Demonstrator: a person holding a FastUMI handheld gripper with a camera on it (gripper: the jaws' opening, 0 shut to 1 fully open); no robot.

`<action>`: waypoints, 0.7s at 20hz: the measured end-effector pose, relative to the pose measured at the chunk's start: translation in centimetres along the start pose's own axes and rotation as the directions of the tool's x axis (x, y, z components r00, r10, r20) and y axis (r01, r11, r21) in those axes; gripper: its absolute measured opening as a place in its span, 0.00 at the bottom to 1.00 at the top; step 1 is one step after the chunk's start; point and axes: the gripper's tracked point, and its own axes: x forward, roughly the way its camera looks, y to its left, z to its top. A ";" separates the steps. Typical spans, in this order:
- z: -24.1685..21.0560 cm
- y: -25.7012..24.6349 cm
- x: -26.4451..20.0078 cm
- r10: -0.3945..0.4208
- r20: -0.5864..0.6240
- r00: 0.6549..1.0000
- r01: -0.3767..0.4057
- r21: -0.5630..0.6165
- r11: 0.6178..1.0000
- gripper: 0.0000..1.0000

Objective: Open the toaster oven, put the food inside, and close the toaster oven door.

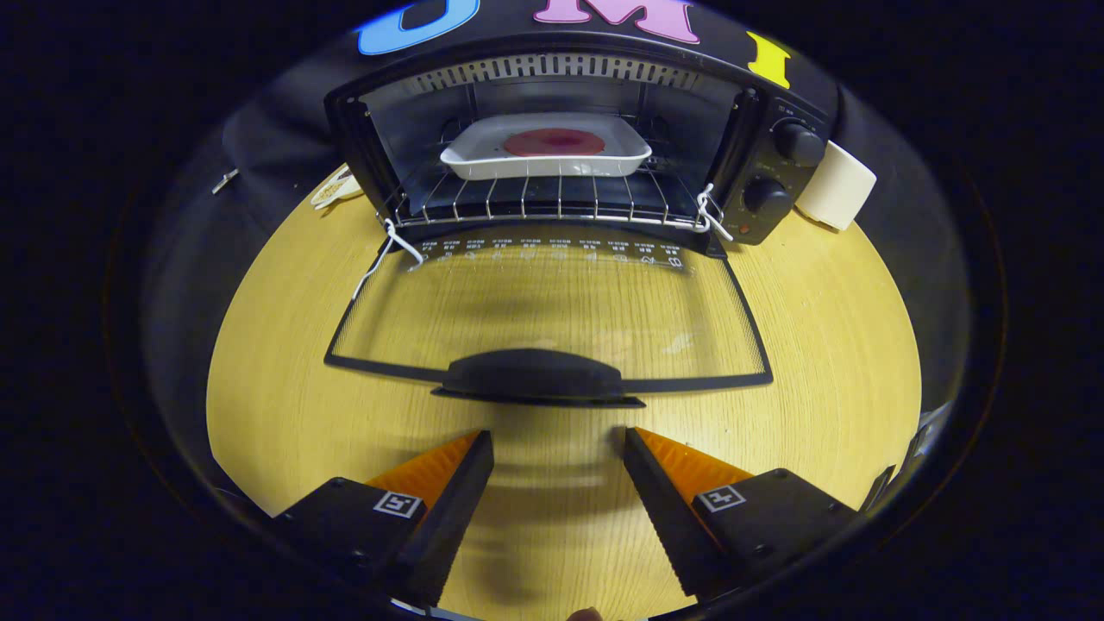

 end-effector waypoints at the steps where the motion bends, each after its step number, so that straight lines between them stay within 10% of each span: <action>1: 0.5 0.1 0.0 -0.004 -0.001 1.000 0.004 0.008 1.000 1.00; 14: 4.5 -0.2 -6.5 0.034 0.188 0.982 -0.047 0.069 0.997 0.99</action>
